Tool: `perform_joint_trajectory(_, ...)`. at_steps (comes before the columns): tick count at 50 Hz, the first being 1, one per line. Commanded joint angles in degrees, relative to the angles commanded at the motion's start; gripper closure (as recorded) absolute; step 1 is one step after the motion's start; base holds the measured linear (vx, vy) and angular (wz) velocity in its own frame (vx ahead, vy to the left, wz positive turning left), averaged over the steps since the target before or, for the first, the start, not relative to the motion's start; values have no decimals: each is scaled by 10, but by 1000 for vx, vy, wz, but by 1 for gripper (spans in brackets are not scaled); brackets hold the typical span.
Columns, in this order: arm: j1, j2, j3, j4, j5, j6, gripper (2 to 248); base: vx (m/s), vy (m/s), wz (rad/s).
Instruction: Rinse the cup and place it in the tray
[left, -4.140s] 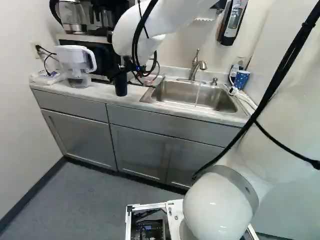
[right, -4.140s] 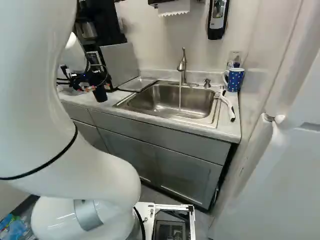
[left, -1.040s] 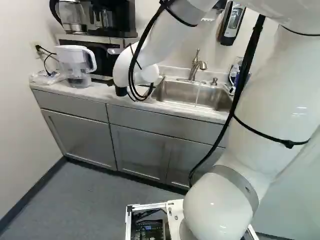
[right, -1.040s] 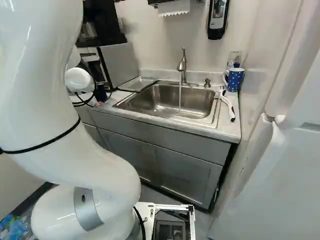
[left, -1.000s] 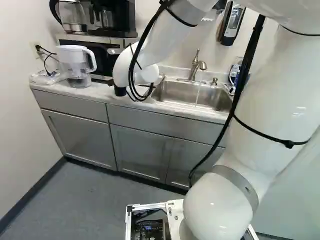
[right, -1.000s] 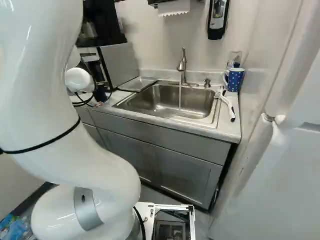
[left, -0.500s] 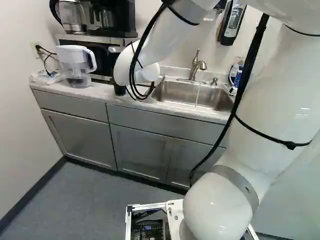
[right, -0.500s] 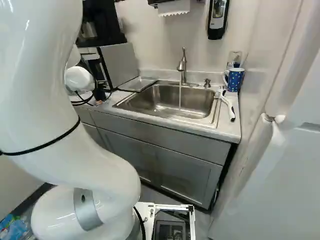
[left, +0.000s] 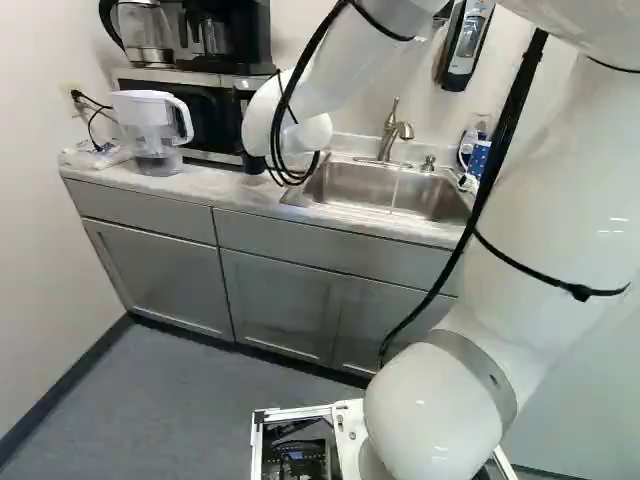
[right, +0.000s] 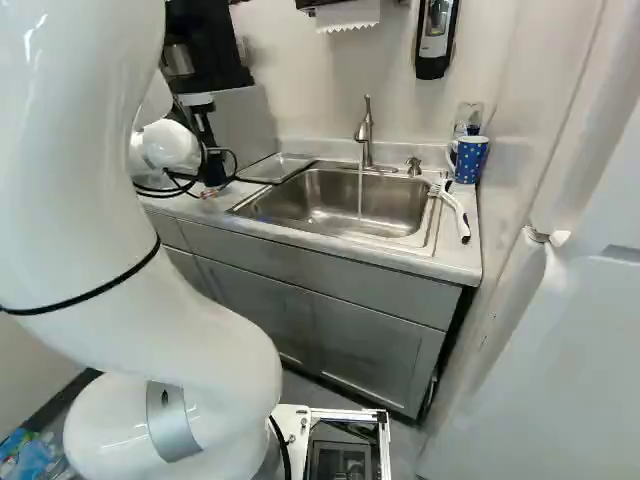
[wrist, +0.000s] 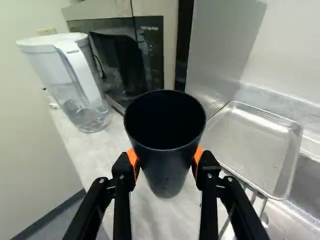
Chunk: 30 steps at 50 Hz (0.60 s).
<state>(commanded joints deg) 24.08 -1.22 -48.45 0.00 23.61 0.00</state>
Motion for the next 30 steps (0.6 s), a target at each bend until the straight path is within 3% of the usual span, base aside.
perform_joint_trajectory(30,-54,8,-25,0,0,0,128,0,0,0)
